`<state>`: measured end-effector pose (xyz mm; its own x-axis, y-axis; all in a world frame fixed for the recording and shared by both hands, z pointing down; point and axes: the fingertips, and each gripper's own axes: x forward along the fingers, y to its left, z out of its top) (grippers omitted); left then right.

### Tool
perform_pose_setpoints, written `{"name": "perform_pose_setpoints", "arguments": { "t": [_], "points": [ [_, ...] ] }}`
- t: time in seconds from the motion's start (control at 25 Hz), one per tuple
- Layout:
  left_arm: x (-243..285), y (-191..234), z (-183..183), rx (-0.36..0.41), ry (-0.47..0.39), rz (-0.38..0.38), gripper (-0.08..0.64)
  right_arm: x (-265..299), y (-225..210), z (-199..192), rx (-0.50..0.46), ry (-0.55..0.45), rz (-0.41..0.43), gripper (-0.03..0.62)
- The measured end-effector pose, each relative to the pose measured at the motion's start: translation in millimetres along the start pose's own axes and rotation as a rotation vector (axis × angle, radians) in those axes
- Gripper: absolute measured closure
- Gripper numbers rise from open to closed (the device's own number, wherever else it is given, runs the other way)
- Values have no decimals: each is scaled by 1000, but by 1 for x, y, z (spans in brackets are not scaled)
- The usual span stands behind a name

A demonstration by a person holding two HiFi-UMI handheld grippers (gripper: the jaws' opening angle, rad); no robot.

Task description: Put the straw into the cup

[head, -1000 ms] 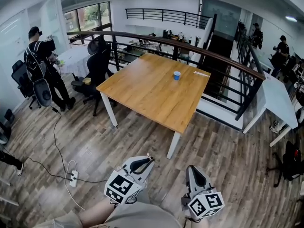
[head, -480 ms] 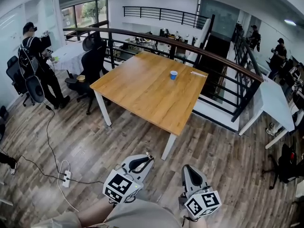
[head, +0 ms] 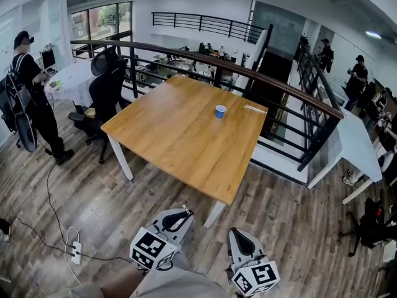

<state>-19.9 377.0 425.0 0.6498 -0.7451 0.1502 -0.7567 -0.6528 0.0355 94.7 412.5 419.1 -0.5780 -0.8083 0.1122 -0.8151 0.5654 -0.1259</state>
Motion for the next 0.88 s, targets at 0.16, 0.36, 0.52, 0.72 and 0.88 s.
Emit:
{"name": "perform_pose_setpoints", "arguments": {
  "t": [0.16,0.36,0.52,0.72,0.88],
  "points": [
    [39,56,14,4,-3,4,526,67,-25,4,8,30,-1,571],
    [86,122,19,-30,6,17,526,137,-62,16,22,46,-29,571],
    [126,171,33,-26,14,9,526,193,-95,31,18,61,-54,571],
    [177,219,50,-19,-24,-23,526,250,-139,49,6,57,-101,571],
    [219,255,56,-3,-24,-59,526,298,-173,58,15,56,-132,571]
  ]
}}
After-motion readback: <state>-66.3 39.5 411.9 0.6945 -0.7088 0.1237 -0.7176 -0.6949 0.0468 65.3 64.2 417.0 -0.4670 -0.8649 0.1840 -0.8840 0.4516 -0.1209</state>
